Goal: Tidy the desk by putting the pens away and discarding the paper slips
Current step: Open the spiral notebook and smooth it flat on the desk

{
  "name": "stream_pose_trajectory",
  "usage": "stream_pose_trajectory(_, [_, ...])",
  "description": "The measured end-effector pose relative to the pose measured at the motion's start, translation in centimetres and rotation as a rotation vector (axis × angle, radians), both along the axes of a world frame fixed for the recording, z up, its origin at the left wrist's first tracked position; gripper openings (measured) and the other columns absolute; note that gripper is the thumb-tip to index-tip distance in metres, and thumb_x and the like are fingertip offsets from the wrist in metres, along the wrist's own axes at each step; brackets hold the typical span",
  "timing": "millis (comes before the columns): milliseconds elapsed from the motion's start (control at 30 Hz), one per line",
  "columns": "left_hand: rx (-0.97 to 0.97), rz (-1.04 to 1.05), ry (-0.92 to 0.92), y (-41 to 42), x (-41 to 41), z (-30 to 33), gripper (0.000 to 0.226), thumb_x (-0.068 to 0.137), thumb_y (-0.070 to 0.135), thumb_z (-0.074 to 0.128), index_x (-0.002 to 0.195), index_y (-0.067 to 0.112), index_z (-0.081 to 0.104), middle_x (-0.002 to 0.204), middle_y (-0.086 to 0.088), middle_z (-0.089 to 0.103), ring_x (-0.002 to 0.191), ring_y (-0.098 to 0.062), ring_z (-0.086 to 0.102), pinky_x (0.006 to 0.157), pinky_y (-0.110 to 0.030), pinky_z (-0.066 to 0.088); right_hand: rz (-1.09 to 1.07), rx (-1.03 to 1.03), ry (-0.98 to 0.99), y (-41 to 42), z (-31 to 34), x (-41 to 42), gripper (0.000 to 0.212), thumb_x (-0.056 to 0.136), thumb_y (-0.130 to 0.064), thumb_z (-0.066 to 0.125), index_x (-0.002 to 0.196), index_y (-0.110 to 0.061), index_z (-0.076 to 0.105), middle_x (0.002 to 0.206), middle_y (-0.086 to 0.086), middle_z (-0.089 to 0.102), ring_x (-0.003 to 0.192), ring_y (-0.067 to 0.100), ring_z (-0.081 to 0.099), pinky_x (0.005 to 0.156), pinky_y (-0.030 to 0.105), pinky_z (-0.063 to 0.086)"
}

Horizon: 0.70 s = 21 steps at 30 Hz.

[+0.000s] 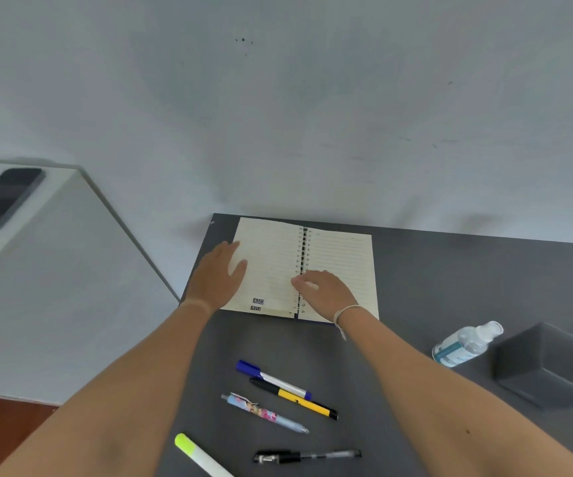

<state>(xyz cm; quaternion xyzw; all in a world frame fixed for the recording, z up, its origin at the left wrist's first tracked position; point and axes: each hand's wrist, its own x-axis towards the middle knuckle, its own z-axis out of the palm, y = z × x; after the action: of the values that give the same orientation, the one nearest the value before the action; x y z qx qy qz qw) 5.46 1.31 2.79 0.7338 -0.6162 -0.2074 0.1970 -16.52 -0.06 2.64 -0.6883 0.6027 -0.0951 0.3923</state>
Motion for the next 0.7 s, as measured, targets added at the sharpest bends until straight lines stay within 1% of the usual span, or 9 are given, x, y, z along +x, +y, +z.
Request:
stream_pose_trajectory(67, [0.028,-0.102,-0.171,0.1,-0.8,-0.5,0.053,0.095,0.037,0.043,0.144,0.02,0.033,0.156,-0.007,0.026,0.143,-0.026,0.024,0.118,-0.038,0.019,0.018,-0.058,0.099,0.0,-0.5,-0.8,0.049,0.09,-0.052,0.039,0.129,-0.025,0.052,0.144,-0.002,0.045,0.138,0.022,0.03,0.111,0.039,0.023])
stream_pose_trajectory(100, [0.054,-0.136,-0.215,0.1,-1.3,-0.8,0.055,0.095,0.038,0.043,0.145,0.02,0.031,0.156,-0.007,0.024,0.143,-0.027,0.022,0.118,-0.038,0.018,0.033,-0.074,0.156,-0.1,-0.9,-1.2,0.05,0.09,-0.052,0.039,0.132,-0.026,0.048,0.148,-0.003,0.039,0.14,0.022,0.025,0.114,0.04,0.019])
stream_pose_trajectory(167, [0.121,-0.173,-0.237,0.3,-2.2,-1.4,0.057,0.094,0.04,0.043,0.146,0.022,0.028,0.158,-0.006,0.02,0.144,-0.027,0.019,0.119,-0.039,0.017,0.083,-0.106,0.274,-0.2,-1.7,-2.2,0.053,0.091,-0.052,0.037,0.138,-0.028,0.04,0.154,-0.003,0.027,0.144,0.022,0.016,0.119,0.041,0.012])
stream_pose_trajectory(267, [0.188,-0.234,-0.251,0.7,-3.4,-2.3,0.058,0.094,0.041,0.042,0.147,0.025,0.025,0.159,-0.002,0.015,0.146,-0.025,0.016,0.119,-0.039,0.016,0.138,-0.16,0.391,-0.2,-2.8,-3.3,0.056,0.091,-0.053,0.036,0.141,-0.029,0.034,0.156,-0.002,0.02,0.145,0.021,0.014,0.119,0.042,0.013])
stream_pose_trajectory(367, [0.219,-0.263,-0.212,1.1,-4.3,-3.0,0.056,0.094,0.04,0.043,0.146,0.027,0.027,0.159,0.0,0.016,0.145,-0.024,0.016,0.119,-0.038,0.016,0.123,-0.15,0.408,0.1,-3.4,-4.0,0.058,0.09,-0.053,0.037,0.142,-0.029,0.031,0.157,-0.001,0.017,0.145,0.022,0.013,0.119,0.042,0.013])
stream_pose_trajectory(467, [0.221,-0.264,-0.173,1.4,-4.6,-3.3,0.053,0.094,0.039,0.043,0.144,0.027,0.031,0.158,0.0,0.021,0.144,-0.022,0.019,0.117,-0.036,0.019,0.103,-0.141,0.413,0.6,-3.7,-4.5,0.057,0.09,-0.05,0.039,0.142,-0.027,0.031,0.157,0.0,0.018,0.145,0.022,0.013,0.119,0.042,0.013])
stream_pose_trajectory(700, [0.247,-0.285,-0.223,1.8,-4.1,-3.9,0.053,0.094,0.04,0.04,0.145,0.028,0.029,0.158,0.0,0.017,0.146,-0.023,0.014,0.118,-0.038,0.018,0.105,-0.157,0.411,1.7,-3.8,-5.0,0.057,0.091,-0.043,0.041,0.144,-0.028,0.027,0.158,-0.001,0.014,0.145,0.023,0.011,0.119,0.041,0.013])
